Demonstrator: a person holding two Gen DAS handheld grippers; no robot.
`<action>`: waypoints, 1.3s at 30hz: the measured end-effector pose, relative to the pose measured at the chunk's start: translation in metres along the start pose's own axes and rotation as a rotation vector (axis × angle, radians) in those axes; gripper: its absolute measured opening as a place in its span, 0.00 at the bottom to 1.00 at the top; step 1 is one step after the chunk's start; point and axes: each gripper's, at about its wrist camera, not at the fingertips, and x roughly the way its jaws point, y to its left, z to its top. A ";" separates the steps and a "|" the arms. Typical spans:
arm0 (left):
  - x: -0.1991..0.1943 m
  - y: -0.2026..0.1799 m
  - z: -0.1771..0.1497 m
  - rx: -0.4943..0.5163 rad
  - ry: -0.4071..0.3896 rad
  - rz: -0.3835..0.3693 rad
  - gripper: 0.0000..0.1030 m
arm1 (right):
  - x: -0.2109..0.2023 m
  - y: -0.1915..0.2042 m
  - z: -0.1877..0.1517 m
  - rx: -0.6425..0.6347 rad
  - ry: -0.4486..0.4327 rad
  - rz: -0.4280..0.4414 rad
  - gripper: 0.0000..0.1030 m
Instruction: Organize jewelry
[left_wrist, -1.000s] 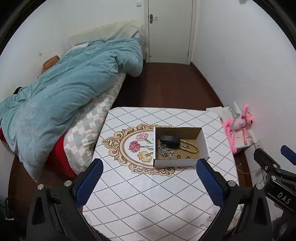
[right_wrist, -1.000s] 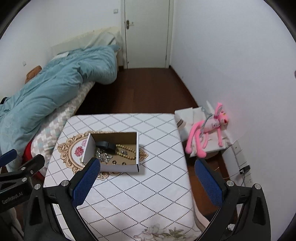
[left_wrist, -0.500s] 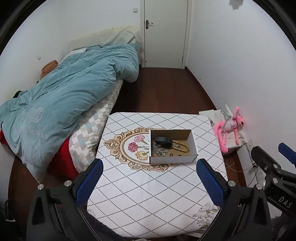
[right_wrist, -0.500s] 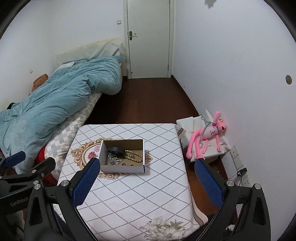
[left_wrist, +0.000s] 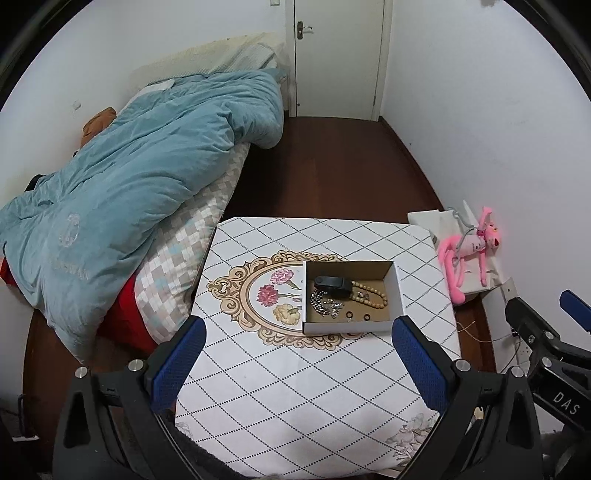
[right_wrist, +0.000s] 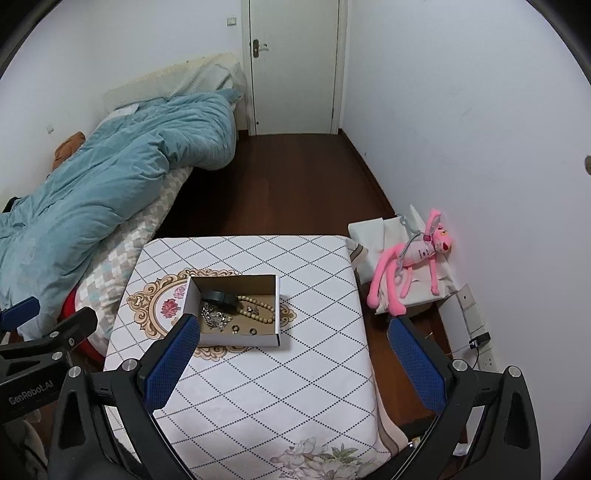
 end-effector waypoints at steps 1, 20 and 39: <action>0.004 0.000 0.001 0.002 0.006 0.004 1.00 | 0.006 0.000 0.002 -0.003 0.011 -0.004 1.00; 0.040 -0.003 0.008 0.014 0.081 0.022 1.00 | 0.057 0.002 0.008 -0.039 0.119 -0.021 1.00; 0.042 0.002 0.003 -0.007 0.086 0.025 1.00 | 0.054 0.005 0.005 -0.047 0.128 0.005 1.00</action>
